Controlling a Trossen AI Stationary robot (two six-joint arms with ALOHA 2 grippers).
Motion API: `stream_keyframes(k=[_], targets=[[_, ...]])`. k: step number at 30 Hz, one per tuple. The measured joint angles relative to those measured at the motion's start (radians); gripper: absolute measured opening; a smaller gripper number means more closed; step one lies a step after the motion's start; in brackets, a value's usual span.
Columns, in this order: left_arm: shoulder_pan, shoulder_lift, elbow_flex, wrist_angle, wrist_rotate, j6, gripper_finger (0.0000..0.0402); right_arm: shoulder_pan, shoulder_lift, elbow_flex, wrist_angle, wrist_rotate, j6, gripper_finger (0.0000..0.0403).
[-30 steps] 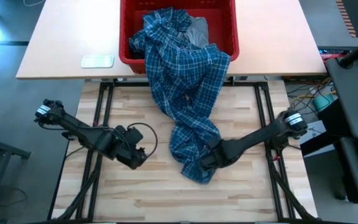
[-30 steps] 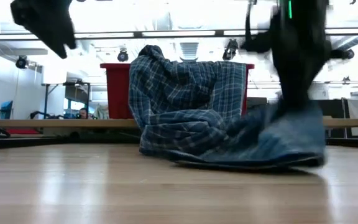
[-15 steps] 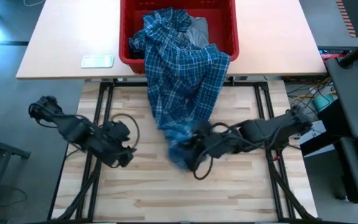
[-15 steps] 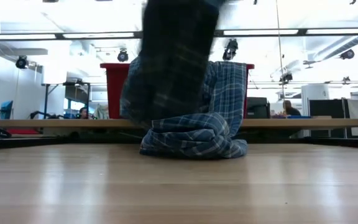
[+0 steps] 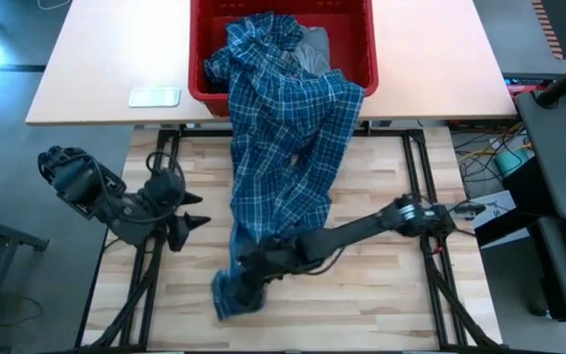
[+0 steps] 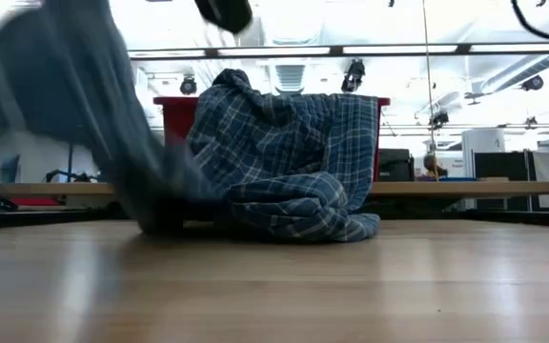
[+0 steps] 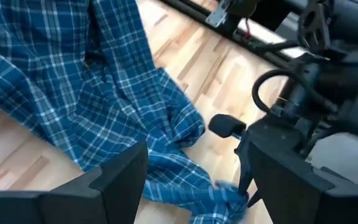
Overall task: Fold Laundry from Bin
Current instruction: Fold the blue patterned pants
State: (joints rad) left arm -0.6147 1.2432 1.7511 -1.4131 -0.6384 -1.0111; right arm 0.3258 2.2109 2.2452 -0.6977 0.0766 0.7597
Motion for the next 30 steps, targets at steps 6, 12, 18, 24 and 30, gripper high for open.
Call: stream_keyframes(k=[6, 12, 18, 24, 30], targets=[[0.000, 0.028, -0.085, -0.026, 0.008, -0.029, 0.0261, 0.013, 0.005, 0.077, -0.237, 0.005, 0.066, 0.0163], [-0.010, 0.062, -0.287, 0.027, 0.125, -0.133, 0.0261, 0.066, -0.133, 0.033, -0.700, 0.283, 0.189, 0.0222], [-0.023, 0.114, -0.575, 0.405, 0.312, -0.107, 0.0261, 0.036, -0.245, -0.186, -0.833, 0.325, 0.208, 0.0227], [-0.054, 0.220, -0.741, 0.901, 0.370, 0.005, 0.0261, -0.041, -0.324, -0.508, -0.583, 0.192, 0.049, 0.0227], [-0.054, 0.326, -0.761, 0.974, 0.368, -0.020, 0.0261, -0.149, -0.333, -0.726, -0.297, 0.143, -0.101, 0.0217]])
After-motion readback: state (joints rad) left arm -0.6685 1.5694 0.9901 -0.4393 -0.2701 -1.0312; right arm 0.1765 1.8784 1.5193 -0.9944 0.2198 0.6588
